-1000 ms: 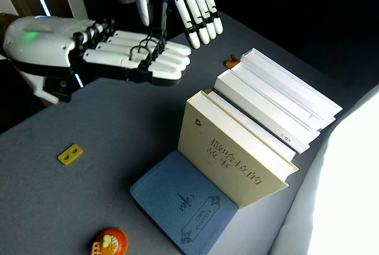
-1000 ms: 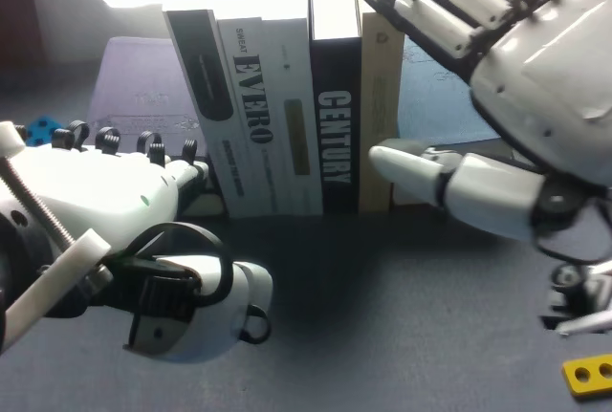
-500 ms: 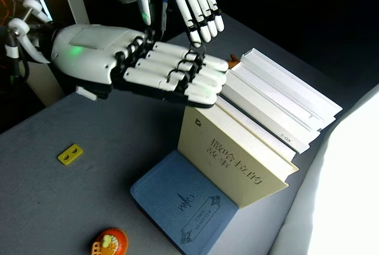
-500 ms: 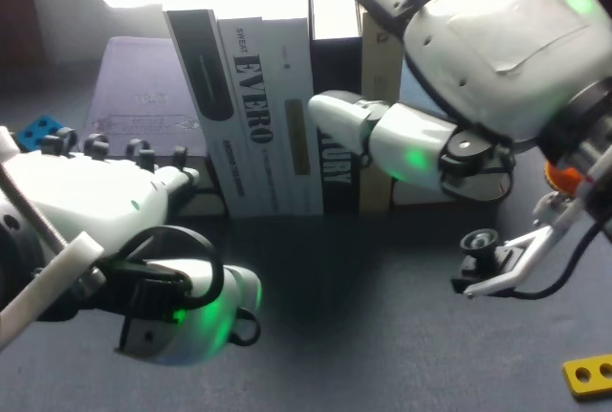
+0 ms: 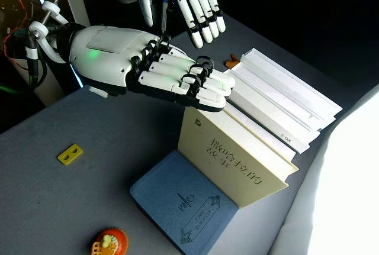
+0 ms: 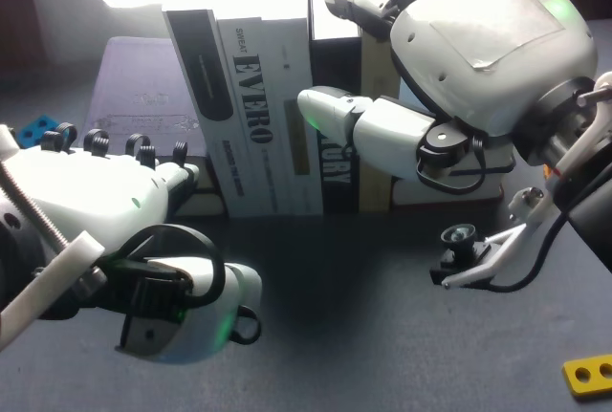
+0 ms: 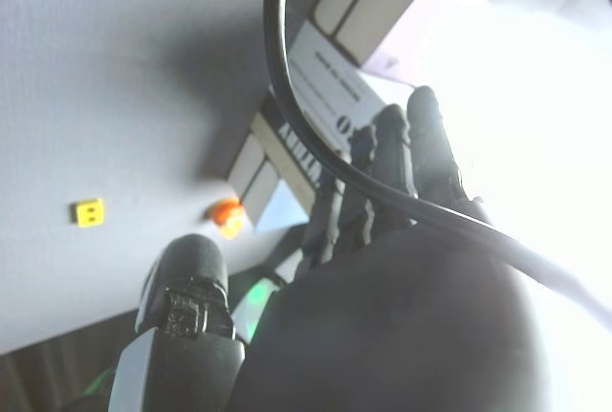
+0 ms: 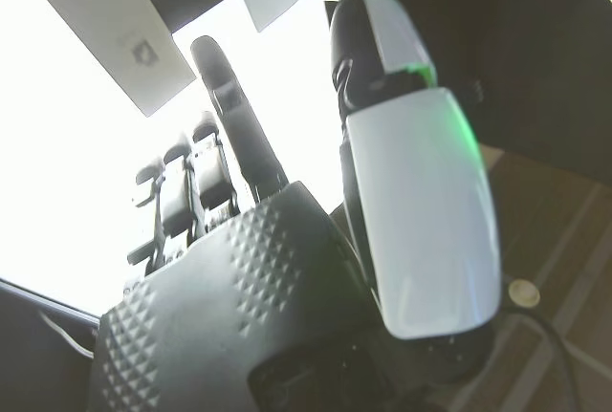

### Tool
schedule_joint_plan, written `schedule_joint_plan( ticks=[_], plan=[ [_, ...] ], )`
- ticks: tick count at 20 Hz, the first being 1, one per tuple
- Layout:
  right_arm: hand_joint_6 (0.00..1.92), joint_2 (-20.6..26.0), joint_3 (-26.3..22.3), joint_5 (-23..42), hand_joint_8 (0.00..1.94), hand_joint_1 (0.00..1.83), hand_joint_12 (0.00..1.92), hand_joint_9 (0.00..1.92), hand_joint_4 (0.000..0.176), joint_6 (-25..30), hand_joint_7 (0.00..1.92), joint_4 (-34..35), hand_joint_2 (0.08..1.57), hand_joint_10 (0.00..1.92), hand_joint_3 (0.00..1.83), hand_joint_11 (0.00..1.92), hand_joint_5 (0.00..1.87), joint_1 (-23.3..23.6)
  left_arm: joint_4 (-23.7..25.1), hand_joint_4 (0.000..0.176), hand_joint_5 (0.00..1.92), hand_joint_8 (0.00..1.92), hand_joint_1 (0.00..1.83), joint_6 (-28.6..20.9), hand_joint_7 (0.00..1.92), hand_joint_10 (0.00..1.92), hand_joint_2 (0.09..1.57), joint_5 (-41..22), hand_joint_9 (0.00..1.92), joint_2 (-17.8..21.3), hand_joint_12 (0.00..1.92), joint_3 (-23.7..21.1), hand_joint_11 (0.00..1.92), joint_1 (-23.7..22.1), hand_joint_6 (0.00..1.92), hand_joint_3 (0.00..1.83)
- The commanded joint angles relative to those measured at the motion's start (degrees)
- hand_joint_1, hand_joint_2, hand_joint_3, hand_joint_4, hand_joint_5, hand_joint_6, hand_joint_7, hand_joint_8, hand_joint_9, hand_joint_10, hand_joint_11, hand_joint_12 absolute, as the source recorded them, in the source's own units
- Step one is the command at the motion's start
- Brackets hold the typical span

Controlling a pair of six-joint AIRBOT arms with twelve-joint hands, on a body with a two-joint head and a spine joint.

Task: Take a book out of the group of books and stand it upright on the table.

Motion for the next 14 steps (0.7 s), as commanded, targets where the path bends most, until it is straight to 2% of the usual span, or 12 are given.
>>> schedule_joint_plan(
  ticks=[1, 2, 3, 4, 5, 7, 9, 14],
  plan=[
    [0.16, 0.0, 0.2, 5.3, 0.00, 0.00, 0.00, 0.00, 0.024, 0.2, 0.00, -4.0, 1.21, 0.00, 0.01, 0.00, 0.42, 1.0, 4.8, 0.027, 0.01, 0.00, 0.00, 0.1, 0.02, 0.00, 1.32, 0.6, 0.00, 0.0, 0.00, -0.2, 0.01, -0.4, 0.00, 0.00],
    [0.17, -0.1, 0.3, 5.3, 0.00, 0.00, 0.00, 0.00, 0.022, 0.2, 0.00, -4.0, 1.21, 0.00, 0.01, 0.00, 0.45, 0.8, 4.8, 0.030, 0.01, 0.00, 0.00, 0.1, 0.02, 0.00, 1.32, 0.6, 0.00, 0.0, 0.00, -0.2, 0.01, -0.4, 0.00, 0.00],
    [0.21, -0.2, 0.3, 5.2, 0.00, 0.00, 0.00, 0.00, 0.015, 0.2, 0.00, -4.0, 1.21, 0.00, 0.02, 0.00, 0.55, 0.6, 4.8, 0.030, 0.02, 0.00, 0.00, 0.1, 0.01, 0.00, 1.32, 0.6, 0.00, 0.0, 0.01, -0.2, 0.02, -0.4, 0.01, 0.00],
    [0.21, -0.2, 0.3, 4.9, 0.00, 0.00, 0.00, 0.00, 0.024, 0.2, 0.00, -4.0, 1.21, 0.00, 0.01, 0.00, 0.57, 0.4, 4.8, 0.030, 0.01, 0.00, 0.00, 0.1, 0.00, 0.00, 1.32, 0.6, 0.00, 0.0, 0.00, -0.3, 0.01, -0.4, 0.00, 0.00],
    [0.21, -0.3, 0.3, 4.6, 0.00, 0.00, 0.00, 0.00, 0.026, 0.2, 0.00, -4.0, 1.21, 0.00, 0.01, 0.00, 0.57, 0.1, 4.8, 0.030, 0.01, 0.00, 0.00, 0.1, 0.00, 0.00, 1.32, 0.6, 0.00, 0.0, 0.00, -0.3, 0.01, -0.4, 0.00, 0.00],
    [0.21, -0.3, 0.3, 4.5, 0.00, 0.00, 0.00, 0.00, 0.014, 0.1, 0.00, -4.0, 1.21, 0.00, 0.01, 0.00, 0.58, -0.2, 4.8, 0.032, 0.00, 0.00, 0.00, 0.1, 0.00, 0.00, 1.31, 0.6, 0.00, 0.0, 0.01, -0.4, 0.01, -0.4, 0.00, 0.00],
    [0.21, -0.3, 0.3, 4.5, 0.00, 0.00, 0.00, 0.00, 0.011, -0.1, 0.00, -4.0, 1.21, 0.00, 0.01, 0.00, 0.58, -0.3, 4.8, 0.028, 0.00, 0.00, 0.00, 0.1, 0.00, 0.00, 1.32, 0.6, 0.00, 0.0, 0.01, -0.4, 0.02, -0.3, 0.00, 0.00],
    [0.19, 0.3, -0.9, 4.1, 0.00, 0.00, 0.00, 0.00, 0.017, -1.8, 0.00, -4.0, 1.22, 0.00, 0.01, 0.00, 0.56, -1.0, 4.8, 0.027, 0.00, 0.00, 0.00, 0.1, 0.00, 0.00, 1.31, 0.6, 0.00, 0.0, 0.01, -0.3, 0.02, -0.6, 0.00, 0.00]
  ],
)
